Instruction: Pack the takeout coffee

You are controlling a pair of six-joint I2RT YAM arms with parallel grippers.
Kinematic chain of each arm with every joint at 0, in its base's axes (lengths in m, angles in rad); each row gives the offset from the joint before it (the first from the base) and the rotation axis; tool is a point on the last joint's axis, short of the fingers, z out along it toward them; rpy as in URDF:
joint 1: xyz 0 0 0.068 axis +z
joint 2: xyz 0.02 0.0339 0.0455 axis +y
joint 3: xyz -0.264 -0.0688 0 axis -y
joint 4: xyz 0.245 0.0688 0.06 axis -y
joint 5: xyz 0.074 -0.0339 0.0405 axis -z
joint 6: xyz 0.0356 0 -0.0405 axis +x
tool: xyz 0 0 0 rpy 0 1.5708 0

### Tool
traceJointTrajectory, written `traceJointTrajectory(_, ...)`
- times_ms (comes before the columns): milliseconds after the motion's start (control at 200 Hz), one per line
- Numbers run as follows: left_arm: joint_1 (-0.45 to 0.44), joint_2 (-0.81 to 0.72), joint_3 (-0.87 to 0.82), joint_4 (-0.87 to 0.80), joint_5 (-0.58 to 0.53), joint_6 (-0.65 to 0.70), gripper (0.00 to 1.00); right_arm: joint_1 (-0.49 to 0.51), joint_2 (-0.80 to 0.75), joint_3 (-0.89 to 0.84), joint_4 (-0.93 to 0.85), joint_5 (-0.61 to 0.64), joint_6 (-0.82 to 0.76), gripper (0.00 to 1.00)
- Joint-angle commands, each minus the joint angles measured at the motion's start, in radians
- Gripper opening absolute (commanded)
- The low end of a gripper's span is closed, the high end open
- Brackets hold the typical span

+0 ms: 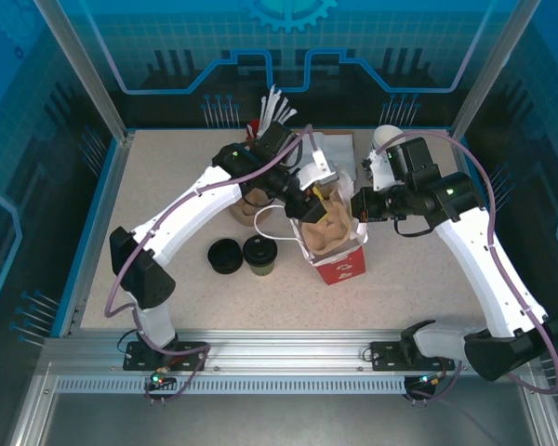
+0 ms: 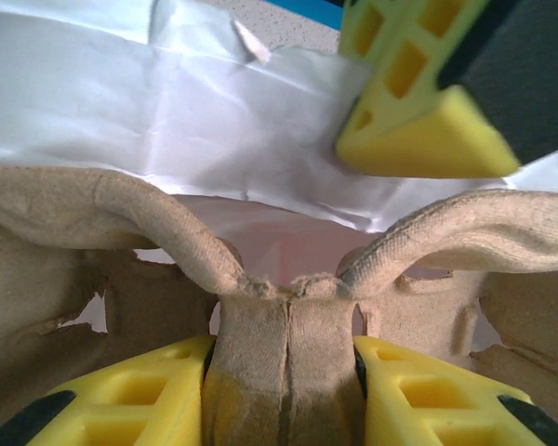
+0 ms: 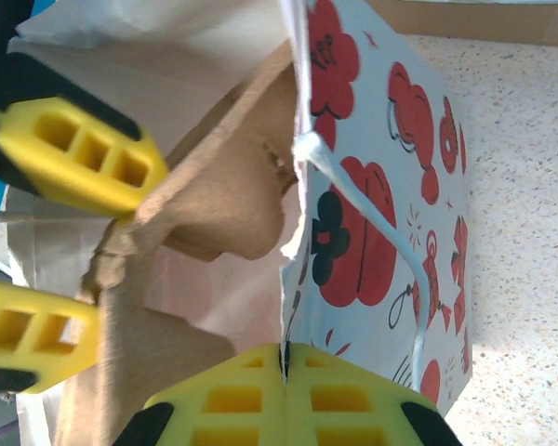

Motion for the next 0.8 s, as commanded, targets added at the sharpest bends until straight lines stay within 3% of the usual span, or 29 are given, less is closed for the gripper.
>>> traceJointTrajectory(0,-0.002,0.016,0.018,-0.011,-0.014,0.028,0.38,0.003,-0.022,-0.009,-0.01,-0.078,0.001,0.0)
traceJointTrajectory(310,-0.039,0.05,-0.001,-0.001,-0.115,0.053,0.37,-0.036,-0.026,-0.032,0.01,-0.143,0.05,0.0)
traceJointTrajectory(790,-0.098,0.111,-0.006,0.01,-0.236,0.078,0.37,-0.047,-0.059,-0.109,0.058,-0.135,0.091,0.0)
